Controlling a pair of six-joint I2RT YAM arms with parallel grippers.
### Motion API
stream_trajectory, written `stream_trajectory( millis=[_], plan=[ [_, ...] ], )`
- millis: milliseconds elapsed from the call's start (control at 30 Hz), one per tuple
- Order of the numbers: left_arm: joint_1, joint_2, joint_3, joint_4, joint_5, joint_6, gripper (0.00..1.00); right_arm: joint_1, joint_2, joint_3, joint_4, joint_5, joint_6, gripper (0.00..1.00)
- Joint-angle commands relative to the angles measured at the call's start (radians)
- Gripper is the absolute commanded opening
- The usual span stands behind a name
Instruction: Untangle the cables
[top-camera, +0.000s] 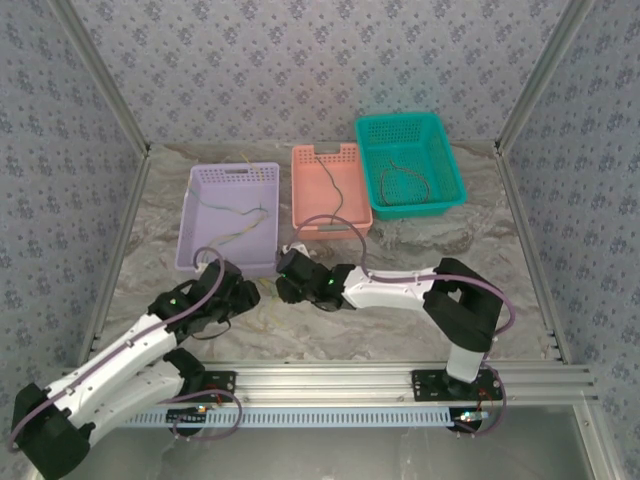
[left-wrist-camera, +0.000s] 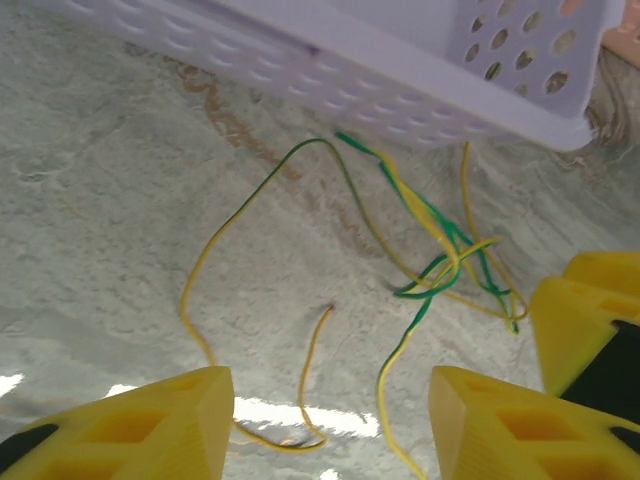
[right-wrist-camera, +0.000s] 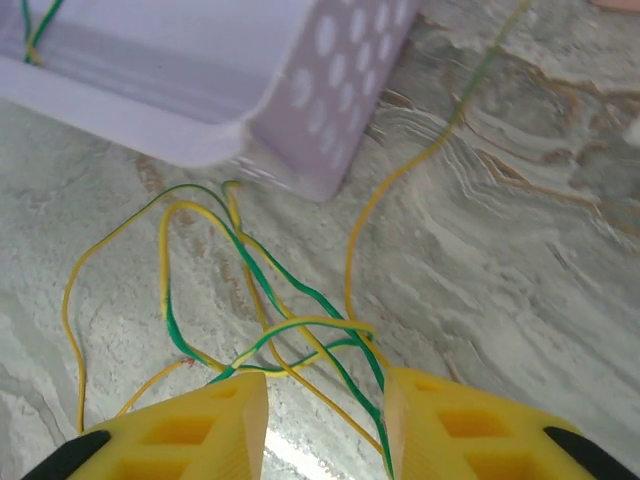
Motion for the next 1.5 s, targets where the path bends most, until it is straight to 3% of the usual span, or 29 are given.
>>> stream_trajectory(
  millis=[0,67,200,400,633,800,1033,1233,1467],
  plan=[
    [-0.006,0.054,-0.015,0.153,0.027,-0.057,0.60,-0.058,0.010,-0.021,0.020,-0.156,-0.173,0.44],
    [-0.007,0.112,-0.015,0.238,0.046,-0.085,0.64,-0.082,0.033,-0.024,0.030,-0.224,-0.175,0.46],
    [-0.008,0.223,0.009,0.302,0.013,-0.115,0.66,-0.085,0.089,-0.006,0.001,-0.220,-0.157,0.47],
    [-0.009,0.355,0.013,0.386,-0.009,-0.118,0.59,-0.089,0.137,-0.018,-0.006,-0.197,-0.114,0.47],
    [-0.012,0.504,0.014,0.481,-0.010,-0.108,0.38,-0.072,0.108,-0.047,-0.023,-0.156,-0.103,0.40],
    [-0.025,0.509,0.007,0.506,-0.021,-0.101,0.00,-0.073,0.032,-0.128,-0.030,-0.106,-0.083,0.31],
    [-0.115,0.352,0.090,0.392,-0.065,-0.040,0.00,-0.104,-0.125,-0.277,-0.031,-0.052,-0.053,0.00],
    [-0.136,0.284,0.174,0.312,-0.089,0.013,0.00,-0.149,-0.333,-0.365,-0.032,-0.017,-0.015,0.00],
    [-0.130,0.326,0.183,0.223,-0.129,0.028,0.00,-0.194,-0.406,-0.347,-0.032,-0.167,-0.029,0.00]
  ],
)
